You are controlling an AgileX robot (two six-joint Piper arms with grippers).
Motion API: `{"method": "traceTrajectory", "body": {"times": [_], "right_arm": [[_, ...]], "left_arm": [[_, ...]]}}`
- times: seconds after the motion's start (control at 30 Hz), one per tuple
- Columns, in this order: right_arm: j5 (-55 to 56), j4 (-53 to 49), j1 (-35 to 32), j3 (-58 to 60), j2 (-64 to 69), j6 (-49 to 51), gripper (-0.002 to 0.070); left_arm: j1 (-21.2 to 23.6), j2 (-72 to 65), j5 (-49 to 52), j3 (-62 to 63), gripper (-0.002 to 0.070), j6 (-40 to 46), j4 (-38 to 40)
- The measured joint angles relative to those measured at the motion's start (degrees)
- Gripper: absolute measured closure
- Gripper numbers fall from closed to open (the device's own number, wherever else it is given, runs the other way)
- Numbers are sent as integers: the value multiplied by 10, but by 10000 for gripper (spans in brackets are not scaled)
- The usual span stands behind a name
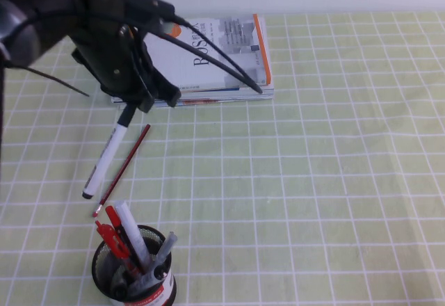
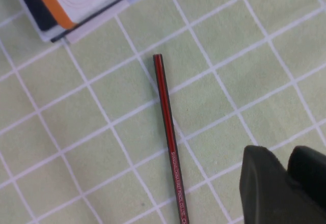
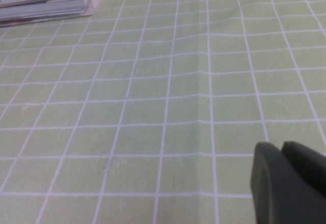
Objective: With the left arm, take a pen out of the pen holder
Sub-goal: Place the pen on the table
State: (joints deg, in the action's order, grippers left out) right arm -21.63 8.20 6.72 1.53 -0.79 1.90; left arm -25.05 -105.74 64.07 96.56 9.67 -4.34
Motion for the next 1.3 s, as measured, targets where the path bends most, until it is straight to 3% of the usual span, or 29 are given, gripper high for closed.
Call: {"method": "traceTrajectory", "body": {"times": [0.57, 1.3], "right_arm": [[0, 0, 0, 0, 0, 0, 688], [0, 0, 0, 0, 0, 0, 688]], "left_arm": [[2, -142, -15, 61, 610, 28, 33], [27, -194, -47, 69, 610, 51, 43]]}}
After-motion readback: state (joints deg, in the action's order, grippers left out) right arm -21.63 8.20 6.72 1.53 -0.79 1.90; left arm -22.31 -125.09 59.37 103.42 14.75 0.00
